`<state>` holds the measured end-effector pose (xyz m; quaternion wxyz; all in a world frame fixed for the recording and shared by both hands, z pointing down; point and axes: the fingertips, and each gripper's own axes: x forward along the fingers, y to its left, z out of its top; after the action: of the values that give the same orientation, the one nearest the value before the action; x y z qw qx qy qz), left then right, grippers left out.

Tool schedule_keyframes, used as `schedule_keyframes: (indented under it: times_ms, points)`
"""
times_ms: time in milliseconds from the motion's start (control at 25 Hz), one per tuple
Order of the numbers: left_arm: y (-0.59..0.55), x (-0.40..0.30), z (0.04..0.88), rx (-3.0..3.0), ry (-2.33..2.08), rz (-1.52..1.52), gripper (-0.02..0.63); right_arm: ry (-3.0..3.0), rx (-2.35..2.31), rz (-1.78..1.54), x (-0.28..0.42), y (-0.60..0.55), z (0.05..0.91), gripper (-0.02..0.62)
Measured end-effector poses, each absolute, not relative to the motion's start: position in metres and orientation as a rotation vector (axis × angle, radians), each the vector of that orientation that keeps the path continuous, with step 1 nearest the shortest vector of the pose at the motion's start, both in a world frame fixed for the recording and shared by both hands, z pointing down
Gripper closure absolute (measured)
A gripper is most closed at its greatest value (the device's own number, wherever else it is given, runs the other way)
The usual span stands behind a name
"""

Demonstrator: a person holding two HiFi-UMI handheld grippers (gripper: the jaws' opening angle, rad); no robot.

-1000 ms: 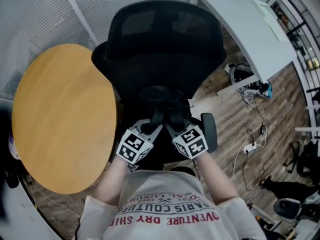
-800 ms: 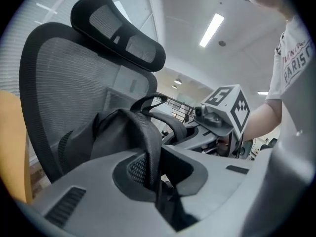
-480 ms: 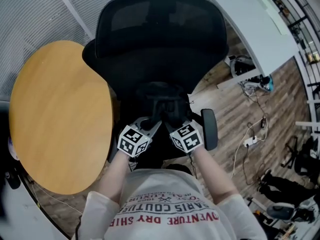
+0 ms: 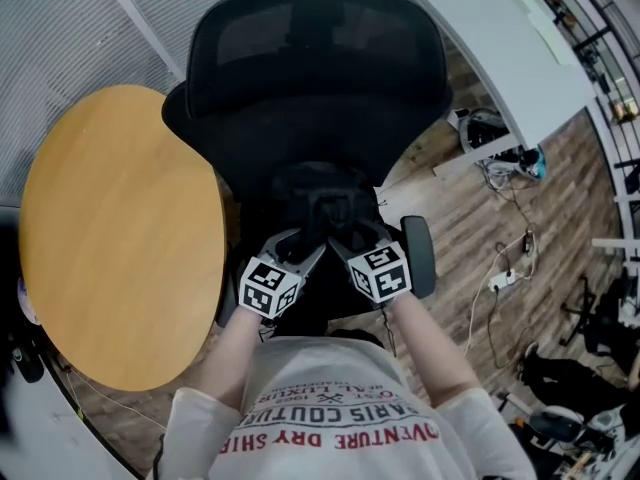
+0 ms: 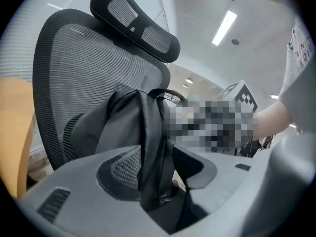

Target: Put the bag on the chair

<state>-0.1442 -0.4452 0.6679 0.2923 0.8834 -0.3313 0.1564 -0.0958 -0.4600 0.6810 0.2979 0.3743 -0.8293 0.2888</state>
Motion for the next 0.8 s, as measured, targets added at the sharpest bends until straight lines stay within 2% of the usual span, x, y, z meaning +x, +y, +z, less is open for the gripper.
schedule_keyframes:
  times_ms: [280, 320, 400, 440, 520, 560, 600, 640, 800]
  points:
    - [-0.451, -0.149, 0.641, 2.356, -0.963, 0.335, 0.388, -2.263, 1.207, 0.589, -0.080, -0.472, 0.634, 0.355]
    - [-0.453, -0.152, 0.634, 2.353, -0.982, 0.310, 0.388, -2.272, 1.236, 0.572, -0.078, -0.472, 0.625, 0.390]
    - [-0.456, -0.158, 0.613, 2.377, -1.017, 0.268, 0.419, -2.290, 1.295, 0.551, -0.073, -0.471, 0.605, 0.532]
    - [-0.457, -0.160, 0.601, 2.403, -1.027, 0.248, 0.430, -2.306, 1.311, 0.549, -0.072, -0.471, 0.595, 0.552]
    - [-0.458, -0.161, 0.579, 2.456, -1.042, 0.220, 0.447, -2.350, 1.317, 0.542, -0.074, -0.470, 0.578, 0.559]
    - [-0.459, -0.162, 0.570, 2.479, -1.058, 0.209, 0.477, -2.370, 1.314, 0.526, -0.076, -0.469, 0.570, 0.561]
    - [-0.460, -0.164, 0.560, 2.501, -1.080, 0.199, 0.536, -2.389, 1.307, 0.499, -0.079, -0.469, 0.561, 0.563]
    - [-0.460, -0.166, 0.551, 2.521, -1.102, 0.189, 0.560, -2.410, 1.297, 0.465, -0.082, -0.469, 0.551, 0.565]
    - [-0.459, -0.164, 0.517, 2.577, -1.199, 0.155, 0.565, -2.516, 1.244, 0.314, -0.089, -0.465, 0.512, 0.568]
